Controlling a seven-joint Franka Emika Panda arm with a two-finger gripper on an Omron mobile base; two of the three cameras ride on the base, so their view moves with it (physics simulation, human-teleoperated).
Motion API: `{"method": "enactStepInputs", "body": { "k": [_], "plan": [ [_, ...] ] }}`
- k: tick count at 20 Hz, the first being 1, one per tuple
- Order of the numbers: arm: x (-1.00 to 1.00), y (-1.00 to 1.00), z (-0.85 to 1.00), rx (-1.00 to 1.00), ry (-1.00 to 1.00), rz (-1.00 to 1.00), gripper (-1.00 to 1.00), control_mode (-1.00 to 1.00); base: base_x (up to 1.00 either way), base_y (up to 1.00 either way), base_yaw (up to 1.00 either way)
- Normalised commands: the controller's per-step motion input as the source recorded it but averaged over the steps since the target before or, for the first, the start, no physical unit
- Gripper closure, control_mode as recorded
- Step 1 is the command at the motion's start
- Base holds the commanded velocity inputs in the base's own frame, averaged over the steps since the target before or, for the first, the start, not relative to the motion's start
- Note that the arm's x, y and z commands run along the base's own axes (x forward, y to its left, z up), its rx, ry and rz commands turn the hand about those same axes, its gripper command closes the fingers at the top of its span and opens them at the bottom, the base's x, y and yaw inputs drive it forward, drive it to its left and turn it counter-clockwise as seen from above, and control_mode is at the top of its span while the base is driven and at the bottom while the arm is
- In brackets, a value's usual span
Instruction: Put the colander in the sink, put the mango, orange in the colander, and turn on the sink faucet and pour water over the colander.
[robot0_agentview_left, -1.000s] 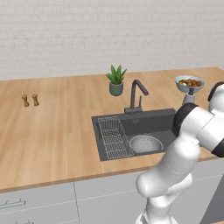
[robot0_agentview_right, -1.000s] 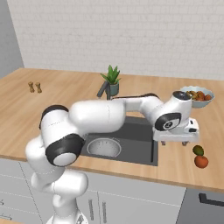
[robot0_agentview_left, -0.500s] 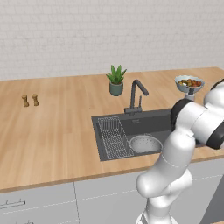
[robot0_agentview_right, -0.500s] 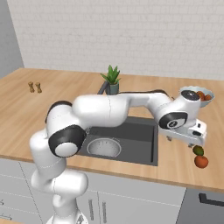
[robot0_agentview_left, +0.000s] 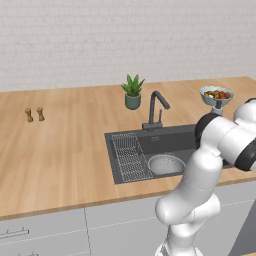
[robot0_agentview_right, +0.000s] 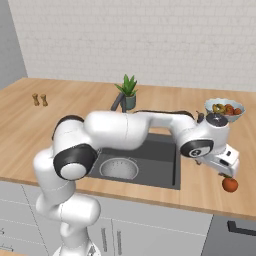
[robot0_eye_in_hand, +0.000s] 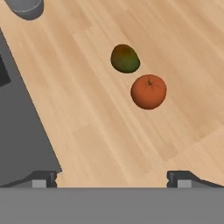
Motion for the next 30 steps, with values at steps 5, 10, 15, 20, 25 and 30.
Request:
{"method": "enactStepInputs", "body": {
  "k": [5,10,15,20,25,30],
  "plan": [
    [0.0,-0.05,-0.3,-0.07,-0.01,-0.11,-1.0,-1.0,0.0,0.0,0.0],
    [0.0,-0.09,-0.22,-0.01,0.0,-0.07,-1.0,-1.0,0.0,0.0,0.0],
    [0.0,-0.29,-0.1,0.0,0.0,-0.07,-1.0,-1.0,0.0,0.0,0.0],
    [0.0,-0.34,-0.1,0.0,0.0,-0.07,-1.0,-1.0,0.0,0.0,0.0],
    [0.02,-0.38,-0.03,0.0,0.0,-0.06,-1.0,-1.0,0.0,0.0,0.0],
    [0.18,-0.34,-0.01,0.06,0.0,-0.02,-1.0,-1.0,0.0,0.0,0.0]
  ]
}}
